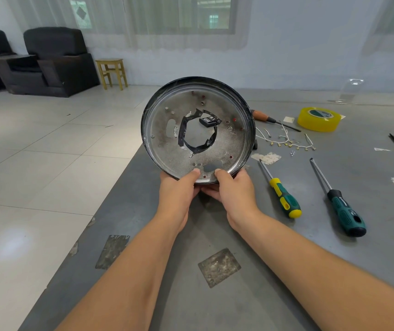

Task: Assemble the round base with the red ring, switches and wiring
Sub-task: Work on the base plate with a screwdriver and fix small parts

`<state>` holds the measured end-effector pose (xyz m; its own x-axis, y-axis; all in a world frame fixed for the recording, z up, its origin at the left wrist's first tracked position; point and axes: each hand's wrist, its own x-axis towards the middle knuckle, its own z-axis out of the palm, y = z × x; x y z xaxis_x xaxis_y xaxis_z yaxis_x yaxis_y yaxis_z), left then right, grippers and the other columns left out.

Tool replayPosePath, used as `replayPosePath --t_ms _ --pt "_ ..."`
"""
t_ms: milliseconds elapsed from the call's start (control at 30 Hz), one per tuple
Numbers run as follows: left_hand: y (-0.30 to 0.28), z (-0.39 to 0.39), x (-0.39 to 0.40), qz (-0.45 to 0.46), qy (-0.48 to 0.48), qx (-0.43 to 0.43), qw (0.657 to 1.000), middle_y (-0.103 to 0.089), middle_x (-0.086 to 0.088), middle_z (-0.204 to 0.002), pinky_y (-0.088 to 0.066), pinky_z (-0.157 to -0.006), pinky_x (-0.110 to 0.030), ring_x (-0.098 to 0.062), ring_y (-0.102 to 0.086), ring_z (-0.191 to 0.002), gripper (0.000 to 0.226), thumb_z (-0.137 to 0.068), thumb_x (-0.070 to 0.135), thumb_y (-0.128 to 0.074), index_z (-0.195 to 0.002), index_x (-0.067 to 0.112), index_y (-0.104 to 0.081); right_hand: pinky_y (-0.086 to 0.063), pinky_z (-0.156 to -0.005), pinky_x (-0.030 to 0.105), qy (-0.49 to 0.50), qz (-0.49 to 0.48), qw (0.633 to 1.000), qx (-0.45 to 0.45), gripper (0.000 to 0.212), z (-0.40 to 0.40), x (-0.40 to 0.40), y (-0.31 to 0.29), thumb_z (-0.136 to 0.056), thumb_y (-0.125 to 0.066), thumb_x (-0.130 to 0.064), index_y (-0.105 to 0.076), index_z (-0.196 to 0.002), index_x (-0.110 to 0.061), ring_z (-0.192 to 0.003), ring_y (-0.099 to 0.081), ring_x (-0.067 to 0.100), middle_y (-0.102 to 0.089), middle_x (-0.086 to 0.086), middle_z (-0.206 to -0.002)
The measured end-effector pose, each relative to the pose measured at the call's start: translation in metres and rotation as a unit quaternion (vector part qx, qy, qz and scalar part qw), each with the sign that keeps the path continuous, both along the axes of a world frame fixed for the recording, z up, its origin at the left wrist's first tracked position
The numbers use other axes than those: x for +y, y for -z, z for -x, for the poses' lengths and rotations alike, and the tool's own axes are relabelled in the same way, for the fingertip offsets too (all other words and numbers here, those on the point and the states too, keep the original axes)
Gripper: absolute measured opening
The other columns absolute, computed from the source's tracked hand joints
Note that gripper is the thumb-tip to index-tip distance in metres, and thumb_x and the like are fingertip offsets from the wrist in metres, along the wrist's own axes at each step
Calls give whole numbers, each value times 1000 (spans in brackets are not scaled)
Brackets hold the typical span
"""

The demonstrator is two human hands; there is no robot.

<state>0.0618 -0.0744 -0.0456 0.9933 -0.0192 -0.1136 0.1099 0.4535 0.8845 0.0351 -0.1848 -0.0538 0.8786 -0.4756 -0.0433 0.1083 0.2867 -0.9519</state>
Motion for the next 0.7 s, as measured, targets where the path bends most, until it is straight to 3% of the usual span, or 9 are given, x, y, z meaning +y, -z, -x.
replayPosePath --t_ms 200,333,433,533,600,700 --pt "-1 2 1 5 -17 -5 1000 -76 -14 -119 -65 -77 -34 -24 -77 -103 42 -96 -6 -67 -135 7 -58 -64 -76 42 -9 5 1000 4 23 -1 0 1 -85 -62 -18 -68 -108 -20 -93 -77 20 -77 5 -106" --pt "-2 2 3 15 -24 -1 1000 -76 -14 -119 -66 -79 -36 -24 -77 -103 42 -95 -7 -67 -134 7 -59 -64 -80 41 -39 6 999 13 24 0 -2 -2 -92 -68 -29 -67 -114 -19 -96 -77 21 -77 4 -110" --pt "-3 1 4 25 -33 6 999 -76 -13 -121 -65 -84 -40 -26 -76 -107 43 -95 -6 -67 -135 7 -60 -64 -77 39 -81 41 995 42 34 9 -7 -12 -97 -65 -44 -65 -119 -19 -90 -78 24 -78 5 -107" --pt "-3 -1 5 46 -41 12 998 -76 -13 -121 -65 -86 -41 -26 -75 -110 42 -95 -8 -66 -134 7 -62 -64 -65 37 -143 108 973 143 56 16 -17 -34 -98 -53 -62 -66 -105 -8 -73 -78 33 -77 18 -90" --pt "-4 -1 5 56 -45 18 997 -76 -14 -121 -65 -87 -42 -27 -75 -111 41 -95 -8 -65 -134 6 -63 -60 -52 30 -160 169 956 180 61 18 -30 -50 -101 -50 -57 -65 -93 2 -61 -75 30 -75 21 -74" --pt "-4 -2 7 65 -50 28 996 -76 -14 -121 -65 -88 -42 -28 -74 -112 37 -95 -7 -66 -130 5 -64 -52 -45 26 -60 266 953 131 39 11 -64 -69 -104 -54 -32 -65 -79 -3 -46 -65 19 -71 15 -66"
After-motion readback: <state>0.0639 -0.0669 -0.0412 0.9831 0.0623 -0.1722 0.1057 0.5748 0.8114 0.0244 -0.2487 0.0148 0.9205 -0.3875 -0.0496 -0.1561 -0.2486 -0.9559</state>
